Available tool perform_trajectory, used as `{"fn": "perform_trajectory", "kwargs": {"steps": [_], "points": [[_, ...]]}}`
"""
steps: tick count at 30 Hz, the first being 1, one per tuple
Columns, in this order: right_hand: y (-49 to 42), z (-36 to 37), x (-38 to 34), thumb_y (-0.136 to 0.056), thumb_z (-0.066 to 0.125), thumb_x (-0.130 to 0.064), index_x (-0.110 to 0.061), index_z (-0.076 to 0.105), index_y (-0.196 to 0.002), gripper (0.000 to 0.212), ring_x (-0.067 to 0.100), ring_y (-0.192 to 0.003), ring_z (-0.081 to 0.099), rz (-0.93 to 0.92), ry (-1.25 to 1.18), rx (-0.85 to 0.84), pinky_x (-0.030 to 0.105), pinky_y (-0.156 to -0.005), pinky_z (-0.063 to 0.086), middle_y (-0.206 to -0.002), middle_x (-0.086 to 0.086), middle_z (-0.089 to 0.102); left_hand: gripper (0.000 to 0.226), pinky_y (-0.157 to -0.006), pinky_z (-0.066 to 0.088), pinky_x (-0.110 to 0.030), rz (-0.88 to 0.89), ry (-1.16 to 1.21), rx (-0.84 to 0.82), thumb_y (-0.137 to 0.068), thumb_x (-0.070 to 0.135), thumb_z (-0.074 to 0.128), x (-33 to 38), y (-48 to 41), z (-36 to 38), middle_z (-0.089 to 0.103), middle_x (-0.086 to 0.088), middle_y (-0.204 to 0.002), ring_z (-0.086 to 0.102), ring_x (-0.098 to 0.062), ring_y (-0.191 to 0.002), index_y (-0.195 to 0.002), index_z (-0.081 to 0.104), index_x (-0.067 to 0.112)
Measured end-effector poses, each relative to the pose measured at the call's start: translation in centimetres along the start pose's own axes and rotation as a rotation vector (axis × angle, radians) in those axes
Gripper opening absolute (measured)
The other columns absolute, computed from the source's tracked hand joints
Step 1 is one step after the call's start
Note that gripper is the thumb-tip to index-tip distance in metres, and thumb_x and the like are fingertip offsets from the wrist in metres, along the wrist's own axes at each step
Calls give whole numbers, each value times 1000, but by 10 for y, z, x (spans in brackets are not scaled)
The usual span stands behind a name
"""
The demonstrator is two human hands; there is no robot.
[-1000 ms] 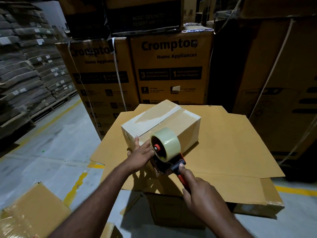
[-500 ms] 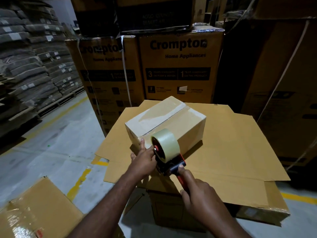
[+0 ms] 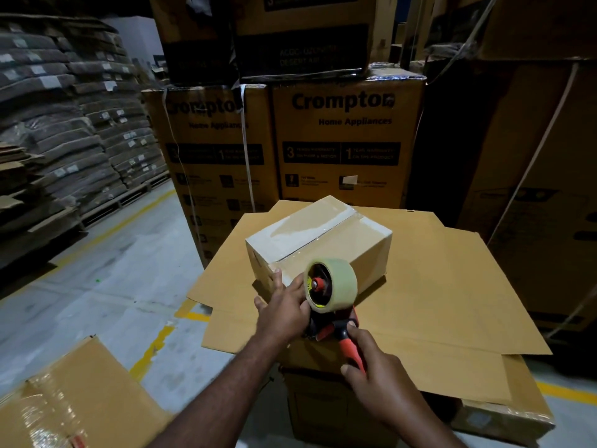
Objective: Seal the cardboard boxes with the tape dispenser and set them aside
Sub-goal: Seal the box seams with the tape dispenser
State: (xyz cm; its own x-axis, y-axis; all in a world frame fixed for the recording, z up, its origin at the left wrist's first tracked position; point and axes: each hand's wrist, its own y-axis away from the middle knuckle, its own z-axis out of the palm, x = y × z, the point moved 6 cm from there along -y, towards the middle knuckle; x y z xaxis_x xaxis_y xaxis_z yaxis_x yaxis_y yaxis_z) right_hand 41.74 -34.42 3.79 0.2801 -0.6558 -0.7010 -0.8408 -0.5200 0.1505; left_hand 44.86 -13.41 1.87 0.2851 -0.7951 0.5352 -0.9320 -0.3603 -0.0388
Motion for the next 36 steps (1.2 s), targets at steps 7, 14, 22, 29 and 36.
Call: {"fn": "perform_trajectory", "kwargs": {"steps": [7, 14, 22, 29, 36], "points": [[-15, -26, -6, -93, 64, -37, -49, 27, -149, 68, 14, -98, 63, 69, -50, 1, 27, -86, 53, -135, 1, 57, 48, -111, 1, -79, 8, 5, 30, -104, 42, 39, 6, -19, -8, 24, 25, -163, -11, -16, -156, -151, 36, 50], [-31, -60, -29, -94, 65, -9, -37, 45, -138, 56, 23, -59, 55, 190, -453, -217, 33, -52, 46, -88, 15, 61, 48, -115, -13, -70, -39, 183, -161, -103, 63, 30, -14, -53, -18, 10, 3, -170, -8, -21, -157, -148, 41, 53], [-30, -118, -37, -88, 66, -8, -25, 57, -130, 47, 25, -54, 53, 218, -695, -237, 32, -45, 45, -79, 24, 60, 50, -113, -8, -76, 206, -241, 13, -103, 60, 35, -12, -52, -28, 28, 26, -161, 5, -20, -157, -151, 39, 46], [-53, -127, -39, -90, 61, -10, -22, 57, -134, 45, 20, -53, 52, 146, -985, 23, 29, -43, 46, -78, 21, 58, 36, -115, 17, -74, 406, -230, 209, -96, 42, 64, -28, -64, -32, 61, 17, -138, 45, -15, -143, -131, 67, 33], [-74, -99, -48, -86, 62, -11, -23, 53, -137, 53, 21, -54, 52, 111, -1136, 147, 29, -44, 46, -78, 21, 59, 36, -121, 10, -64, 280, -190, -104, -101, 49, 54, -69, -85, -76, 48, 25, -148, 33, -4, -147, -136, 59, 44]]}}
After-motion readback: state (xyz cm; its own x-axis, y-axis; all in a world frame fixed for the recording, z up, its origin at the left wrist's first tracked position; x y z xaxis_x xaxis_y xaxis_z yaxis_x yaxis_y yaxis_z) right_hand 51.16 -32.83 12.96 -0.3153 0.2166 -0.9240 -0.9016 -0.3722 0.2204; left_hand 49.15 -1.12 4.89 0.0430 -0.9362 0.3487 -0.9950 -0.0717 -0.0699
